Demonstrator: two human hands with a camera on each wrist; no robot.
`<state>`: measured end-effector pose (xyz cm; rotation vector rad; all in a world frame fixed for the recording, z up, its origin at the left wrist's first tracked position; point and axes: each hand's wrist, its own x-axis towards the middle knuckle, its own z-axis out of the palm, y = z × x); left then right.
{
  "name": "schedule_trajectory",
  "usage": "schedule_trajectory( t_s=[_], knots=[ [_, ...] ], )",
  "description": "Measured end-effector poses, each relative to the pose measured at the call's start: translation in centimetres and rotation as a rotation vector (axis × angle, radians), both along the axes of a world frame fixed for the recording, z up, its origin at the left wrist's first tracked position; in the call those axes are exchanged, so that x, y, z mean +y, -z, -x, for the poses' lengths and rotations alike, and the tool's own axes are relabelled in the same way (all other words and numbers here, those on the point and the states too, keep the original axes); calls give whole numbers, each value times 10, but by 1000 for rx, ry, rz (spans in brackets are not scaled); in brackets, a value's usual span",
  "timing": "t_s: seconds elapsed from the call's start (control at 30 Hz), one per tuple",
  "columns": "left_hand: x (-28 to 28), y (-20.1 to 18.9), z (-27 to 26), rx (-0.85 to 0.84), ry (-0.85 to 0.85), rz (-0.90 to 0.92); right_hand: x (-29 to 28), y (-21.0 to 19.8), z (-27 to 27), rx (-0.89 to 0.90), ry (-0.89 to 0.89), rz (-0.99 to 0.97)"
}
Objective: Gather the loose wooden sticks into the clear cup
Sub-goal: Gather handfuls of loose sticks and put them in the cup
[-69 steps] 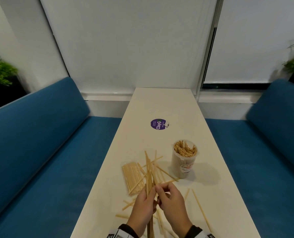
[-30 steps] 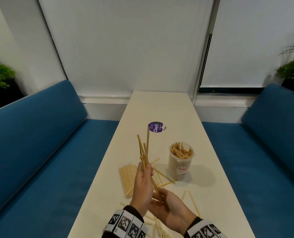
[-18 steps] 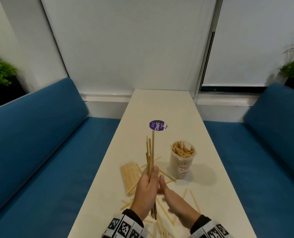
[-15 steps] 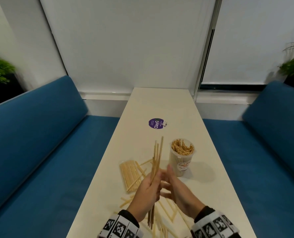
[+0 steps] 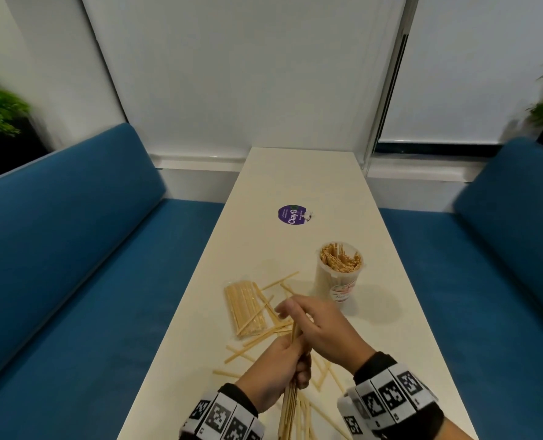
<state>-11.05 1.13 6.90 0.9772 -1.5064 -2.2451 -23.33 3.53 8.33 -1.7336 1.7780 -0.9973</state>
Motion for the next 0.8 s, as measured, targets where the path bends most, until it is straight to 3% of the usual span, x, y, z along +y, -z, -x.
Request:
schedule_trajectory(
  t_s=[0.1, 0.2, 0.33, 0.4, 0.53, 0.6, 0.7, 0.77, 0.8],
  knots=[
    [0, 1, 0, 22, -86, 18, 3, 1, -5, -206, -45, -84],
    [-10, -4, 1, 92, -294, 115, 5, 10, -11, -600, 158, -121],
    [-26, -18, -1, 222, -560, 349, 9, 22, -16, -1185, 345, -639],
    [-30, -24, 0, 265, -618, 439, 10, 19, -19, -1328, 352, -758],
    [-27, -24, 2, 274, -648, 529, 5, 7, -27, -1562, 361, -581],
    [-24, -20, 2, 247, -638, 531, 3, 4, -30, -1616, 279, -539],
    [-23, -16, 1, 189, -615, 474, 4, 5, -31, -1522, 211, -551],
    [-27, -12, -1, 159, -568, 378, 5, 10, -28, -1330, 225, -566],
    [-30, -8, -3, 137, -535, 319, 6, 15, -26, -1146, 258, -578]
  ],
)
